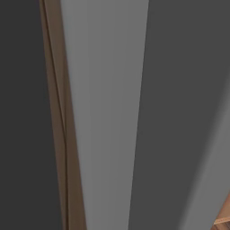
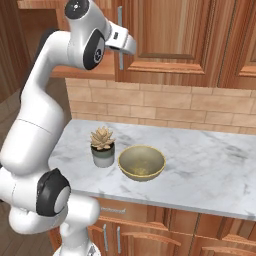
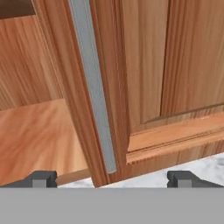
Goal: Open the cabinet and setup a tea strainer by placing it in the bowl upright.
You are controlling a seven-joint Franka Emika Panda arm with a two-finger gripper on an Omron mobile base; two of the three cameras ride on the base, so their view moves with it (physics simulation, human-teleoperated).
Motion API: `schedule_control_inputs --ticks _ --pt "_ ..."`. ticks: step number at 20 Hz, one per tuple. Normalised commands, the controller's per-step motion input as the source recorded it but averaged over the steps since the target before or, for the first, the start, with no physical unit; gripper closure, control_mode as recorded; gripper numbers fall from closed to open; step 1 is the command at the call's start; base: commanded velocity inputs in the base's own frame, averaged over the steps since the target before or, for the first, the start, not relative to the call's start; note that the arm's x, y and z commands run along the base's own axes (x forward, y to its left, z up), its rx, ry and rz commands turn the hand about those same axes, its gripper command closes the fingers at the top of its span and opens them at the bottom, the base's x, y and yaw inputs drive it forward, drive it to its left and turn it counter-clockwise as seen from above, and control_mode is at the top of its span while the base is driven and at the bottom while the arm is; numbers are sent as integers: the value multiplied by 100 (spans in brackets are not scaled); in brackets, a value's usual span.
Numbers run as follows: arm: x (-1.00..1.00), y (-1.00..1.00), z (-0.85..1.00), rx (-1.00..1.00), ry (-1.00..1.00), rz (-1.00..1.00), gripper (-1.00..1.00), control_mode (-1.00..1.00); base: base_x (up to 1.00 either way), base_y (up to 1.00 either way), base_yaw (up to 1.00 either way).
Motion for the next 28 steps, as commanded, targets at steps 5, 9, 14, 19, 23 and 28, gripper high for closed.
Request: schedule_control_inputs --ticks 5,9,14,19,23,28 --pt "34 0 -10 0 0 0 -100 -100 0 0 0" --pt "38 0 -17 0 0 0 -100 -100 0 0 0" --pt "31 0 -6 0 -1 1 -100 -100 0 0 0" --pt "32 0 -1 0 0 2 -100 -100 0 0 0" --pt "31 0 0 0 0 2 -100 -100 0 0 0" --pt "33 0 -1 0 -1 2 100 -100 0 0 0"
